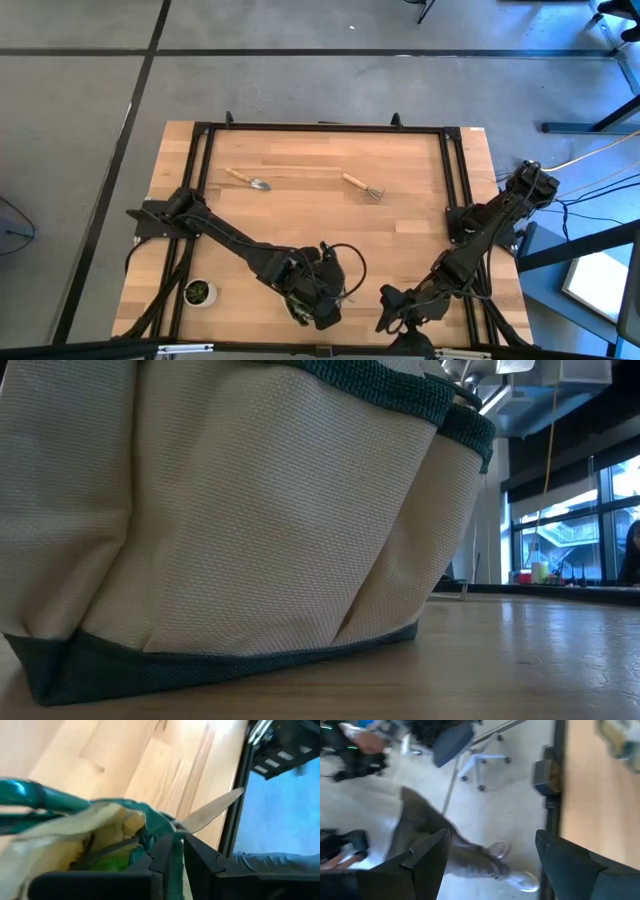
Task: Pick & Place Garden tools in Gardening bag
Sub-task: Put the brown trowel into the gardening bag
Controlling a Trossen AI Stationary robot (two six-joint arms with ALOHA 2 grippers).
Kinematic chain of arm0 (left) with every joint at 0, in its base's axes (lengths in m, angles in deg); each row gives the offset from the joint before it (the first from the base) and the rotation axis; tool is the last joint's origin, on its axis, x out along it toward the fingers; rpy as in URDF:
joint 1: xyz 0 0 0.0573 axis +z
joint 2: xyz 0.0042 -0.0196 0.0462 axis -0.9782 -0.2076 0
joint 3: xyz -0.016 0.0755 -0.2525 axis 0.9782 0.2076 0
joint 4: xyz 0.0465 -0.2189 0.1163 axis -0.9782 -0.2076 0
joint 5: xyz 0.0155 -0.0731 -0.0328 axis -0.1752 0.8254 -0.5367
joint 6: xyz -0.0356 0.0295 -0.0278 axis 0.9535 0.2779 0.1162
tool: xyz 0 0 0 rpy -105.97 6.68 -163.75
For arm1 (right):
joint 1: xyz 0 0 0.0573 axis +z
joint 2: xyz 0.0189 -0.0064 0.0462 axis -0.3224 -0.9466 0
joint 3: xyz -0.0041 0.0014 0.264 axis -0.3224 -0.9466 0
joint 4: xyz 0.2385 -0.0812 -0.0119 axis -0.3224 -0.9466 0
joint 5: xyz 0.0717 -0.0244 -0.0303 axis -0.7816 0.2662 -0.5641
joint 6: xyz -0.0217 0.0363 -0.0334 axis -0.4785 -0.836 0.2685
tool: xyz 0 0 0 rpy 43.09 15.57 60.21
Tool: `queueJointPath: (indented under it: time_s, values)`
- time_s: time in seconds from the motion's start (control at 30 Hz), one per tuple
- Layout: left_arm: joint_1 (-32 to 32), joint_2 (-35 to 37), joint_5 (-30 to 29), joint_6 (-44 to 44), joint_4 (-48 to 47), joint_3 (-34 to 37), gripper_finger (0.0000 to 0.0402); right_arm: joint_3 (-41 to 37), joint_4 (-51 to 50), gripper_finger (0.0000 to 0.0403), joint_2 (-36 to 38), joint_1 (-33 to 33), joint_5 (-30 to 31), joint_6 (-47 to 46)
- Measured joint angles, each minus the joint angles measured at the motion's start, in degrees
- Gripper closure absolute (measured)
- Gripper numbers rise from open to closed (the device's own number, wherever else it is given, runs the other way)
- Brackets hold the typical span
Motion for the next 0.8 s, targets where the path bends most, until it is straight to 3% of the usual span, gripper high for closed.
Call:
queueJointPath:
  time_s: [0.2, 0.47, 0.67, 0.8]
  values:
    - [-0.02, 4.12, -0.95, -0.77, -0.54, 0.00, 0.0389, -0.02, -3.10, 0.0105, 0.00, -0.21, 5.93, -3.22]
    - [-0.67, 8.11, -2.20, 1.30, -2.70, -0.02, 0.0400, 0.00, -5.89, 0.0132, 0.00, -3.28, 1.91, -13.35]
    - [-2.56, 8.92, -11.06, 8.01, -8.77, -0.02, 0.0401, 2.33, -8.69, 0.0206, 0.00, -5.45, -2.35, -11.62]
    - [-3.38, 8.97, -14.47, 13.93, -14.03, -0.04, 0.0400, 6.91, -18.38, 0.0283, 0.00, -6.52, -2.62, -6.52]
